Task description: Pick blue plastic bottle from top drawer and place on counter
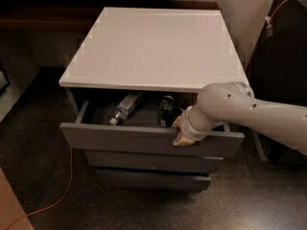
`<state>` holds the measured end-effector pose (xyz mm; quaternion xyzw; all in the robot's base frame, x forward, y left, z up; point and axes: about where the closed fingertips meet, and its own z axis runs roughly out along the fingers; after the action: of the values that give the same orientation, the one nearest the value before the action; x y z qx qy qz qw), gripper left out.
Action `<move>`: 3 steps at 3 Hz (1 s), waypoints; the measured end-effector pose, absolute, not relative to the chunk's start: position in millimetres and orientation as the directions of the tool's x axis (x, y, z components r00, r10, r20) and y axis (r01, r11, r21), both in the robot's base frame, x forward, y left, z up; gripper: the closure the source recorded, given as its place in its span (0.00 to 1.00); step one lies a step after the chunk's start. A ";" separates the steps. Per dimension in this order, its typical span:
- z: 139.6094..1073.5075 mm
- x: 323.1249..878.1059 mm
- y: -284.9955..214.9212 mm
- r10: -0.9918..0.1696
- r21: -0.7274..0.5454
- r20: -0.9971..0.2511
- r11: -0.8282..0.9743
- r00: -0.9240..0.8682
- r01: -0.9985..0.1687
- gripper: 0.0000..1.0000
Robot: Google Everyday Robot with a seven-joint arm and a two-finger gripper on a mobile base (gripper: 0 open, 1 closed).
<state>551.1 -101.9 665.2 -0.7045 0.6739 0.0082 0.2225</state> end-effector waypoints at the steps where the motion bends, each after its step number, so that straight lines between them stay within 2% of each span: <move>1: 670.2 526.7 -92.0 -0.945 -0.301 -0.322 0.046 0.056 -0.953 1.00; 2: 671.8 525.2 -91.4 -0.945 -0.301 -0.323 0.048 0.054 -0.952 0.80; 3: 671.6 520.4 -93.6 -0.944 -0.293 -0.327 0.052 0.049 -0.955 0.99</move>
Offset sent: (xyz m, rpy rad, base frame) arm -0.1453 0.0394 0.0423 0.0624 0.0100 -0.2132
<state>520.4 -93.6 671.6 -0.6884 0.6895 0.0121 0.2249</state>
